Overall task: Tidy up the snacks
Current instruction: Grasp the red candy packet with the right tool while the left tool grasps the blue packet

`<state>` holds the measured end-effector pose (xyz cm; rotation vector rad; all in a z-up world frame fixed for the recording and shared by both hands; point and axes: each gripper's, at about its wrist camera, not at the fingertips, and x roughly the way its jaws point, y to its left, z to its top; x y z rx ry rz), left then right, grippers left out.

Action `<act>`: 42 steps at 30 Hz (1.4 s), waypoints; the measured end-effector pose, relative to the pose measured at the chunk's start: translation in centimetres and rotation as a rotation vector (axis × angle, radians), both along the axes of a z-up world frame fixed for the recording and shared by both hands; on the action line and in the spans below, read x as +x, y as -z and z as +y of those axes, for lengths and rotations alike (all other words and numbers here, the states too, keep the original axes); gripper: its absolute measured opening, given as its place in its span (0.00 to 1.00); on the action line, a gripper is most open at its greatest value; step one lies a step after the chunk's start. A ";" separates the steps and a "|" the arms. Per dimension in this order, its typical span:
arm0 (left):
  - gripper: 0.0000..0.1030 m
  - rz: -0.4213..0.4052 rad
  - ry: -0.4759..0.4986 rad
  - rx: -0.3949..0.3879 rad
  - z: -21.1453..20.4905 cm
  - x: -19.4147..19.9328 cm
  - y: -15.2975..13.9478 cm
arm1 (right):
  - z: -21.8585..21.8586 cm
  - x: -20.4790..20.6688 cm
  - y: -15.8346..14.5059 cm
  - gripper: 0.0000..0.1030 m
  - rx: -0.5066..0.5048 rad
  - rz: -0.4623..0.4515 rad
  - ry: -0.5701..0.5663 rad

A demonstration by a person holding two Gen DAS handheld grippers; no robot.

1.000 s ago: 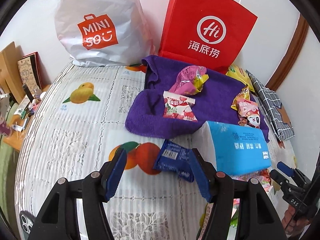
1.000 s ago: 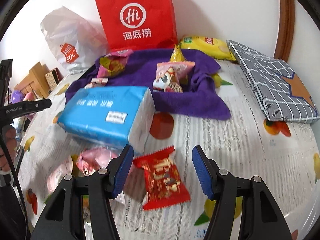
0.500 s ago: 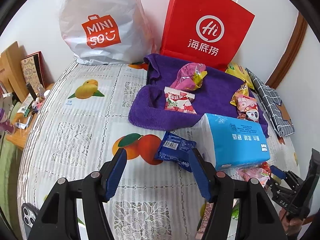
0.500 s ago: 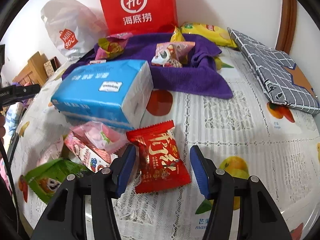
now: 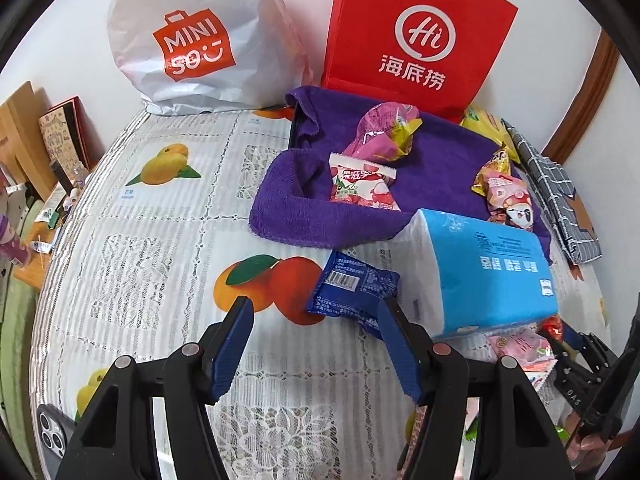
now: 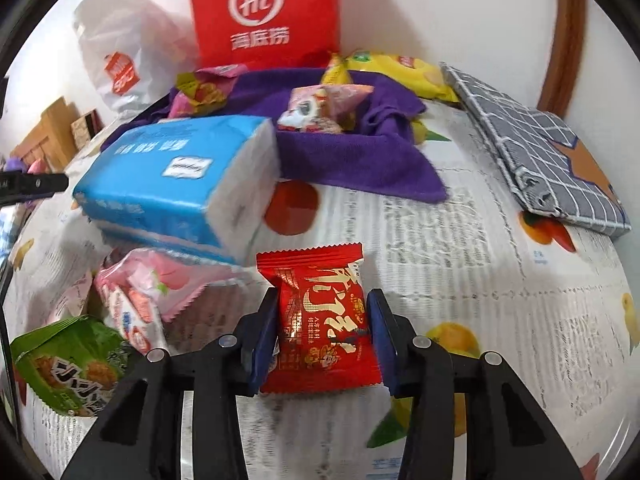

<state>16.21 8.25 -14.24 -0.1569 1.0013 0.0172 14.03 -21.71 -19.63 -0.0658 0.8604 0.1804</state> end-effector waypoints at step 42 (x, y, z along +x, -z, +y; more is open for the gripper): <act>0.61 0.022 0.141 0.008 -1.5 3.6 4.0 | 0.1 0.2 0.2 0.50 -0.007 -0.004 -0.013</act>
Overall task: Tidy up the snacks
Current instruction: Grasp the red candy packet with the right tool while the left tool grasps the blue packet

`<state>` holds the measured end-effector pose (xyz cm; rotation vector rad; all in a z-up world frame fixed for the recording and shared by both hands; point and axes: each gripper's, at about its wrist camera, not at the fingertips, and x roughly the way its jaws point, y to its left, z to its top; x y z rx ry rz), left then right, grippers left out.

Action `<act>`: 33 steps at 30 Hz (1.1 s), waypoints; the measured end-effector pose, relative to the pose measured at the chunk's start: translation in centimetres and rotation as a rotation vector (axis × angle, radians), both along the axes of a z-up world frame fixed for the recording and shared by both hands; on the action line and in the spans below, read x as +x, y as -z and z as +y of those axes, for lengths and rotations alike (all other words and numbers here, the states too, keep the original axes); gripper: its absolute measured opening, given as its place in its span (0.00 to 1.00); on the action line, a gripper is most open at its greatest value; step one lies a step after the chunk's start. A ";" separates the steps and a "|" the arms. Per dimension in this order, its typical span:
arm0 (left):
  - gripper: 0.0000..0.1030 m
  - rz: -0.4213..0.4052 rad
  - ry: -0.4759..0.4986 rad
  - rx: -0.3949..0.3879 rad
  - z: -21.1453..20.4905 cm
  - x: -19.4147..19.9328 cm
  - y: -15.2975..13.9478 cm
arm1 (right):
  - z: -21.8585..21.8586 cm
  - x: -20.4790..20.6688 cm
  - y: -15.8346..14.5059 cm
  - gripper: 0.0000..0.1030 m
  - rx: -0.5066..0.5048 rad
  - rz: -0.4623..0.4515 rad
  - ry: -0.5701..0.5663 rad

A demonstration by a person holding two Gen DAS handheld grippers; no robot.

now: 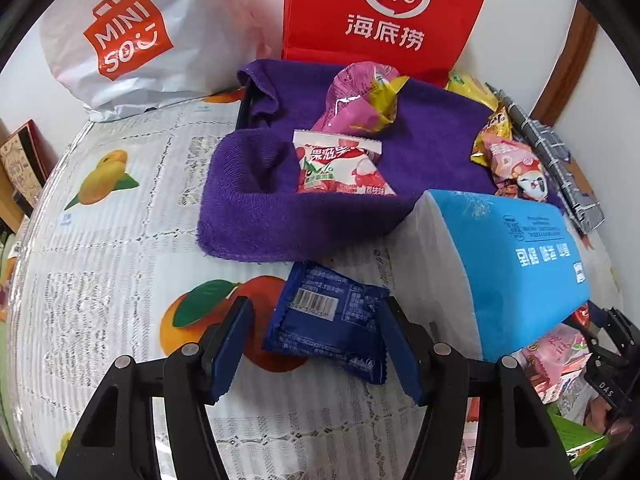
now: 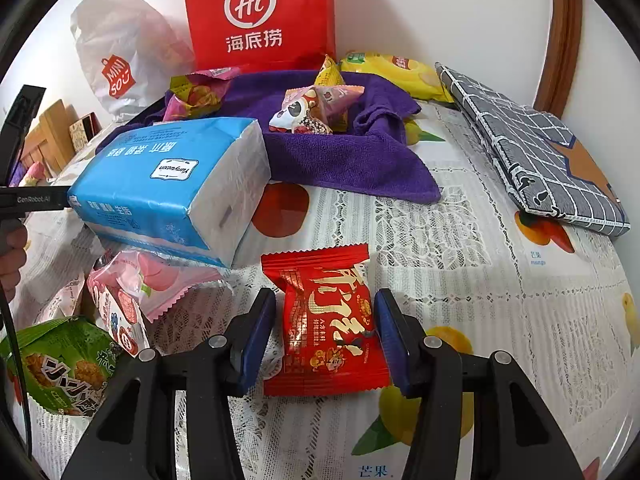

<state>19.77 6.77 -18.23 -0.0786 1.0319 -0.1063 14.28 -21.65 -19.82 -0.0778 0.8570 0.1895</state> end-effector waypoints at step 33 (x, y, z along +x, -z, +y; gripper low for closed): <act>0.45 -0.057 0.019 0.035 -0.8 -2.5 -0.8 | -0.2 0.1 -0.1 0.46 0.012 0.000 0.009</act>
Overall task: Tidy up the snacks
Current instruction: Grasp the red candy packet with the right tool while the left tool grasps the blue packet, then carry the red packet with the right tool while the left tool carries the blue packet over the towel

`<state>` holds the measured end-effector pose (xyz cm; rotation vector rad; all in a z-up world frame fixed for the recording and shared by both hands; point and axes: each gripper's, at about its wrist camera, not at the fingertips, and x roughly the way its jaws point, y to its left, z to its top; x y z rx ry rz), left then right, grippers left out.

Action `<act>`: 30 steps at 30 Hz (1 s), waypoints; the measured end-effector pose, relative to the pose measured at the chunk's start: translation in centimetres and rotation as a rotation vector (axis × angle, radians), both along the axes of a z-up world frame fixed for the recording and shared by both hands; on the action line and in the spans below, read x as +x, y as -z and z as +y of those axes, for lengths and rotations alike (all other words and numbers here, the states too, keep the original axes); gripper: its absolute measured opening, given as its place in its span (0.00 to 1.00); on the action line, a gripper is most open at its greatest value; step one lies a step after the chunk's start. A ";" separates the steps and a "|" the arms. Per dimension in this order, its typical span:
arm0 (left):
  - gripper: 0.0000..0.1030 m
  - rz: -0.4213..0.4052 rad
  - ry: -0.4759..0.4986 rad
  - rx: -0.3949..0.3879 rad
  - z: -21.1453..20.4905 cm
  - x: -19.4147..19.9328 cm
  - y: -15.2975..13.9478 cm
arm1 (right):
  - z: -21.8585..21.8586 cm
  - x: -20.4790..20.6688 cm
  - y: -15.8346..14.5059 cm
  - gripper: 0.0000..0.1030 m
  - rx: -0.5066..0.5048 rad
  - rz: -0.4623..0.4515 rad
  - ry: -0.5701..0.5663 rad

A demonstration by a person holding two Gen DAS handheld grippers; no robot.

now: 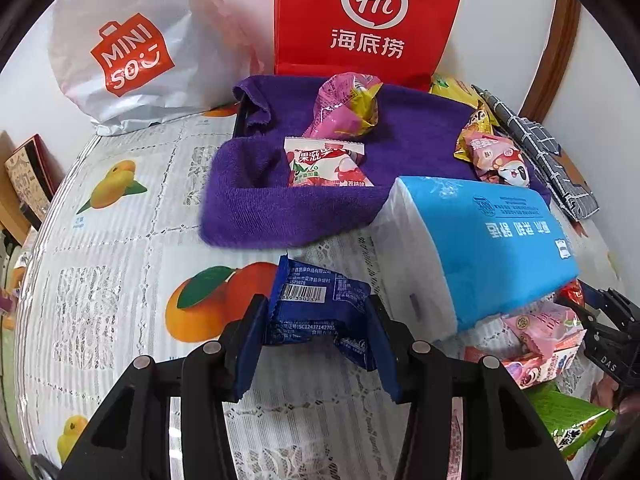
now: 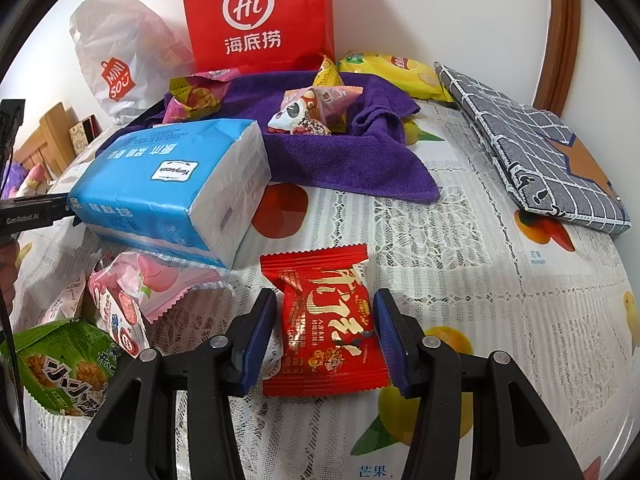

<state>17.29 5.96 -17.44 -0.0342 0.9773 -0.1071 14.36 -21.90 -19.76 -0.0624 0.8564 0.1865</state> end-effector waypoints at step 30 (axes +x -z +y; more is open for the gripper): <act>0.44 0.006 0.016 0.061 -0.9 -2.0 0.4 | -1.3 -3.0 -3.1 0.40 0.046 -0.085 0.037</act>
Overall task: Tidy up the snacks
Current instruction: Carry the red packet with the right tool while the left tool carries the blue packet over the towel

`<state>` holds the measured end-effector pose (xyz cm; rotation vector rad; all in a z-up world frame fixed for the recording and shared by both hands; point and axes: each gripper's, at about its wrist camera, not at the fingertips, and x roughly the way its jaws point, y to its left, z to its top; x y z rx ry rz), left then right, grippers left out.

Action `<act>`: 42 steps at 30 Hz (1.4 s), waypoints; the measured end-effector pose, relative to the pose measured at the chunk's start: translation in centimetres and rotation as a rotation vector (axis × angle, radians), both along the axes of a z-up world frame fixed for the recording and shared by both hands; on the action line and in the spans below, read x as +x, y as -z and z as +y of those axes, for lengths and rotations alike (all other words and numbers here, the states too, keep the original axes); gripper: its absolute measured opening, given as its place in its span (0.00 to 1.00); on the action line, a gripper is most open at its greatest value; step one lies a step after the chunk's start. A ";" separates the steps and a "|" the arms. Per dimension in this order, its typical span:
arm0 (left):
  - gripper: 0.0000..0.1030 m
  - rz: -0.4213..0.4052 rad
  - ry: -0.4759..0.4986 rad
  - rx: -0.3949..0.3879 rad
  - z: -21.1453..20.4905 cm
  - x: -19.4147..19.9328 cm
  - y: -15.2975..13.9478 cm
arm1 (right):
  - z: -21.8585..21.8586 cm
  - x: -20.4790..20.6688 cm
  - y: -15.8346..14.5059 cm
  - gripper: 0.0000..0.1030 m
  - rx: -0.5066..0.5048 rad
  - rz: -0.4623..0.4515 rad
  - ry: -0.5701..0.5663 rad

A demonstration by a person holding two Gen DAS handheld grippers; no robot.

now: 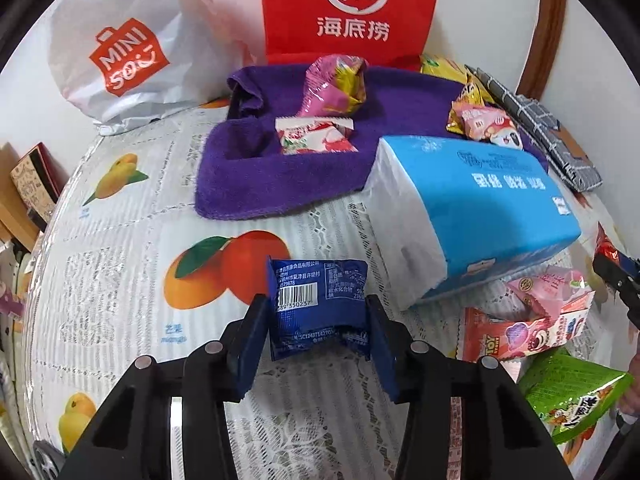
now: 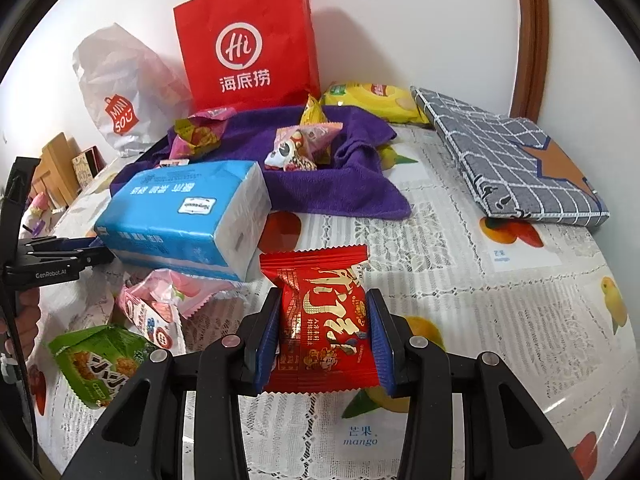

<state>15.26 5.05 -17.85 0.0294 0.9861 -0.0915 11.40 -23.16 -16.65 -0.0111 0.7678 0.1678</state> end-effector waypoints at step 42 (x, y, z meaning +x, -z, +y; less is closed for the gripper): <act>0.44 -0.191 -0.068 -0.170 -1.0 6.2 -10.4 | 7.4 9.8 -10.6 0.40 0.051 -0.133 -0.074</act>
